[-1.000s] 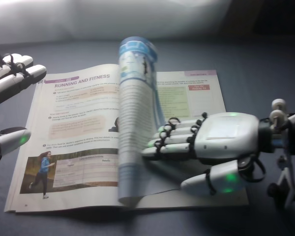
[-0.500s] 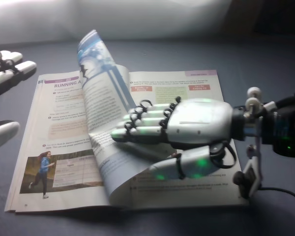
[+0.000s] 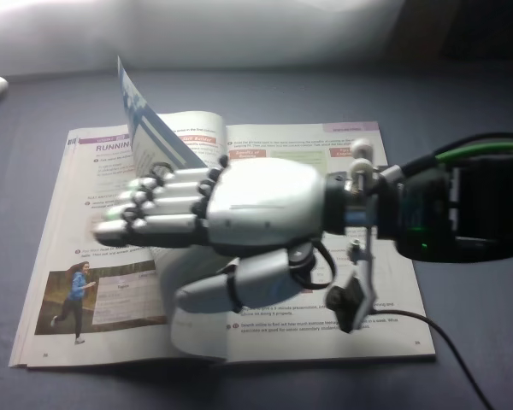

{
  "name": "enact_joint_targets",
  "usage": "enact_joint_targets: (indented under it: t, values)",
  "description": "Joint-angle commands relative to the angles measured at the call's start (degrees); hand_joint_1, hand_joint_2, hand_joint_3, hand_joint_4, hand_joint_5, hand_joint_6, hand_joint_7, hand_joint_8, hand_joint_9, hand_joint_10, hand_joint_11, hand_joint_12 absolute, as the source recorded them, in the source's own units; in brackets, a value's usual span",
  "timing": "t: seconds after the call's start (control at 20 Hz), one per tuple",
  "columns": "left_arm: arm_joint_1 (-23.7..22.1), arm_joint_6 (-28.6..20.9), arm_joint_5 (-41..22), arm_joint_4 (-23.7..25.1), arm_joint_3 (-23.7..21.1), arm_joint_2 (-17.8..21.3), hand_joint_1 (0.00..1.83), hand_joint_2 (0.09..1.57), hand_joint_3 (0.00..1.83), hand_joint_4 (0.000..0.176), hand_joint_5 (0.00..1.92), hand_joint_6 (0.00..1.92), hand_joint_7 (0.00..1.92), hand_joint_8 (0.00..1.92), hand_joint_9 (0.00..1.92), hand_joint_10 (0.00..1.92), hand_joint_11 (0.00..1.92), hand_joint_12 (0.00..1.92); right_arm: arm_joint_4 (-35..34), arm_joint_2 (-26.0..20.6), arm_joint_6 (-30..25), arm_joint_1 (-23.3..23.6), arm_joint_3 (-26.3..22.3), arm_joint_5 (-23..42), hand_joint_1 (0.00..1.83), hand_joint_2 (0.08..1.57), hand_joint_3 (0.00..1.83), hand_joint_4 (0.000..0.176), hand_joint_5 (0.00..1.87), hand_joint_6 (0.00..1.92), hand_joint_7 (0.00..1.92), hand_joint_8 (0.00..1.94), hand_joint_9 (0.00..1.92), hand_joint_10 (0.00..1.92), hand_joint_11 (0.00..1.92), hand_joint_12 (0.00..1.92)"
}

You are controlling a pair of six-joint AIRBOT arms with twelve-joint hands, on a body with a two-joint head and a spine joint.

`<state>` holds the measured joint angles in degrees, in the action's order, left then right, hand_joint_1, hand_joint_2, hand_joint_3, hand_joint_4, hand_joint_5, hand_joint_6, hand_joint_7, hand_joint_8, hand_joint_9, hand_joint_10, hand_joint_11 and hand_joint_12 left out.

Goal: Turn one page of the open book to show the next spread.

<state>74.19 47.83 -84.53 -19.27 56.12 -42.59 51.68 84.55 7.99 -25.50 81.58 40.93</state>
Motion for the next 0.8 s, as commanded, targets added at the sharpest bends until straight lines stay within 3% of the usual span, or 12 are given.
enact_joint_targets:
  t: [0.0,0.05,0.2,0.25,0.3,0.35,0.5,0.55,0.6,0.65,0.7,0.75]
  values:
    - [0.1,0.2,-9.3,-1.8,-0.1,0.8,0.0,1.56,0.01,0.02,0.09,0.0,0.0,0.0,0.0,0.0,0.0,0.27,-2.7,0.4,0.6,0.7,0.2,6.0,0.0,1.47,0.0,0.0,0.0,0.0,0.0,0.0,0.0,0.0,0.0,0.0]
    - [0.9,0.7,-11.0,-2.7,-0.5,1.4,0.0,1.54,0.0,0.004,0.11,0.0,0.01,0.0,0.0,0.0,0.0,0.23,-2.6,1.2,1.2,1.1,0.3,6.1,0.0,1.45,0.0,0.0,0.0,0.0,0.0,0.0,0.0,0.0,0.0,0.0]
    - [2.8,1.1,-14.6,-5.5,-1.3,2.3,0.0,1.5,0.0,0.02,0.11,0.0,0.01,0.0,0.0,0.0,0.0,0.18,-1.9,3.7,2.1,2.5,1.2,6.1,0.0,1.43,0.0,0.0,0.03,0.0,0.04,0.0,0.01,0.0,0.0,0.0]
    - [2.8,1.4,-14.6,-6.2,-1.4,2.6,0.0,1.45,0.0,0.044,0.1,0.0,0.0,0.0,0.0,0.0,0.0,0.07,-1.9,4.2,2.1,3.1,1.3,6.1,0.0,1.44,0.0,0.0,0.06,0.01,0.08,0.02,0.04,0.01,0.0,0.0]
    - [2.8,1.4,-14.6,-6.7,-1.3,2.7,0.0,1.44,0.0,0.043,0.1,0.0,0.0,0.0,0.0,0.0,0.0,0.16,-1.9,4.2,2.2,3.3,1.4,6.6,0.0,1.45,0.0,0.0,0.1,0.01,0.11,0.01,0.07,0.01,0.0,0.0]
    - [2.8,1.4,-14.6,-6.9,-1.3,2.9,0.0,1.45,0.01,0.021,0.11,0.0,0.0,0.0,0.0,0.0,0.0,0.25,-1.9,4.2,2.4,3.9,1.4,7.0,0.0,1.48,0.0,0.0,0.13,0.01,0.15,0.01,0.12,0.01,0.0,0.28]
    - [2.9,1.3,-14.6,-8.8,-1.1,3.1,0.0,1.46,0.01,0.017,0.12,0.0,0.0,0.0,0.0,0.0,0.0,0.27,-2.1,4.5,3.0,5.5,1.6,8.5,0.0,1.48,0.0,0.0,0.14,0.01,0.16,0.01,0.13,0.01,0.0,0.39]
    - [2.9,1.3,-14.6,-9.2,-1.0,3.1,0.0,1.46,0.01,0.025,0.1,0.01,0.0,0.0,0.0,0.0,0.0,0.19,-2.5,4.5,3.0,6.2,1.6,9.3,0.1,1.43,0.0,0.0,0.29,0.03,0.29,0.01,0.32,0.06,0.0,1.01]
    - [2.9,1.3,-14.6,-9.3,-1.0,3.2,0.0,1.46,0.01,0.025,0.1,0.01,0.0,0.0,0.0,0.0,0.0,0.19,-2.8,4.6,3.7,7.1,1.6,9.4,0.1,1.43,0.0,0.0,0.29,0.03,0.29,0.01,0.32,0.06,0.0,1.01]
    - [3.0,1.3,-14.6,-9.3,-0.9,3.1,0.0,1.5,0.0,0.016,0.23,0.01,0.08,0.01,0.06,0.01,0.0,0.49,-3.1,4.8,4.8,8.1,1.6,9.4,0.13,1.45,0.0,0.0,0.4,0.3,0.51,0.1,0.37,0.51,0.04,1.46]
    - [3.0,1.3,-14.6,-9.1,-0.8,3.0,0.0,1.51,0.0,0.035,0.31,0.01,0.15,0.0,0.11,0.01,0.0,0.56,-3.7,5.4,6.3,9.1,1.8,9.4,0.26,1.39,0.0,0.0,0.24,1.05,0.38,0.77,0.23,1.27,0.07,1.75]
    - [3.0,1.3,-14.6,-9.0,-0.7,2.9,0.0,1.52,0.0,0.031,0.31,0.0,0.15,0.0,0.1,0.01,0.0,0.46,-4.3,6.0,6.8,9.4,2.2,9.4,0.28,1.39,0.0,0.0,0.2,1.05,0.31,0.71,0.16,1.17,0.01,1.66]
